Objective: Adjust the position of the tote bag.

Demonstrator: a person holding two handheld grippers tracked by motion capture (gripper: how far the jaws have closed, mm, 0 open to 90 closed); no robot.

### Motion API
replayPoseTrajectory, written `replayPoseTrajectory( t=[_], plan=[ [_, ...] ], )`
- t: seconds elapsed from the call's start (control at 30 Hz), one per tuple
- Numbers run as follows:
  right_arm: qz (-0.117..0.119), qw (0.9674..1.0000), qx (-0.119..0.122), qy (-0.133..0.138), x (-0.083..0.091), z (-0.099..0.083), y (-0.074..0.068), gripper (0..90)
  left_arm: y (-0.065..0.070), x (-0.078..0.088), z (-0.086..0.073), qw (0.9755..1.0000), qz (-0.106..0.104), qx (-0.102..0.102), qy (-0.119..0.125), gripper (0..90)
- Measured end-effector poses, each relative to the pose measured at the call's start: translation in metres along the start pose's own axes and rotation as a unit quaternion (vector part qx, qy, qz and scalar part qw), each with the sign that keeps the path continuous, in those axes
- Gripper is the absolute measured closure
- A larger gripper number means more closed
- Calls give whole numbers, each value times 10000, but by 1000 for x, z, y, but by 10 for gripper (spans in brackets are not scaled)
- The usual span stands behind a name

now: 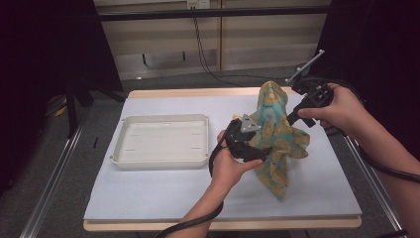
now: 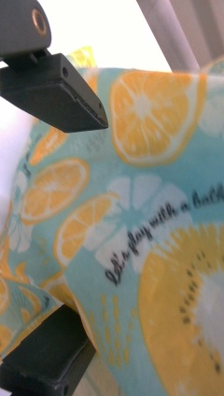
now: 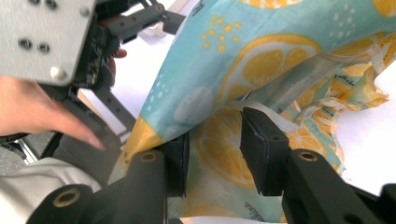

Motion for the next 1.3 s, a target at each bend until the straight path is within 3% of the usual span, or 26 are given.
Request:
replayPoseTrajectory(
  t=[0.13,0.23,0.27,0.3,0.43,0.47,0.5,0.57,0.63,0.9,1.0,1.07,1.3],
  plan=[
    [1,10000,-34,-3,0,1,0,618,-5,4,-2,9997,-219,-109,-56,271],
    [-2,10000,-22,-21,0,1,0,609,-7,6,-2,9997,-204,-163,-25,318],
    [-20,10000,-29,-27,0,1,1,601,-9,10,-1,9993,-289,-240,-65,433],
    [-23,10000,-33,-28,0,1,1,598,-10,11,-1,9991,-318,-267,-32,489],
    [-38,10000,-16,1,-1,1,2,596,-13,12,-1,9988,-437,-215,-19,566],
    [-32,10000,-29,-6,-1,1,2,599,-13,12,-1,9989,-437,-191,-27,560],
    [-28,10000,-14,-33,-1,1,2,606,-13,12,-2,9991,-399,-127,-62,446],
    [-12,10000,16,-76,-2,0,1,617,-11,13,-2,9989,-447,-97,-65,394],
    [-2,9999,73,-93,-3,-1,0,632,-5,13,-2,9986,-510,-41,-92,281],
    [42,9999,64,-104,-3,-6,-2,681,12,13,4,9983,-574,-10,32,59],
    [79,9999,15,-82,-5,-6,-3,699,15,7,7,9988,-474,81,42,25],
    [124,9999,37,-90,-6,-6,-4,706,16,4,7,9981,-561,228,100,16],
    [311,9995,-13,-15,-7,-2,-6,769,17,-1,8,9981,-555,206,181,9]
  ],
)
Point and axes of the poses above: each handheld gripper's, and its own axes: x roughly backward along the jaws, z roughly out of its top, y roughly to its right, the point moved 2 cm from there along -x, roughly forward along the jaws, and after that the axes turned 9 degrees about x, right-handed, at the moved point
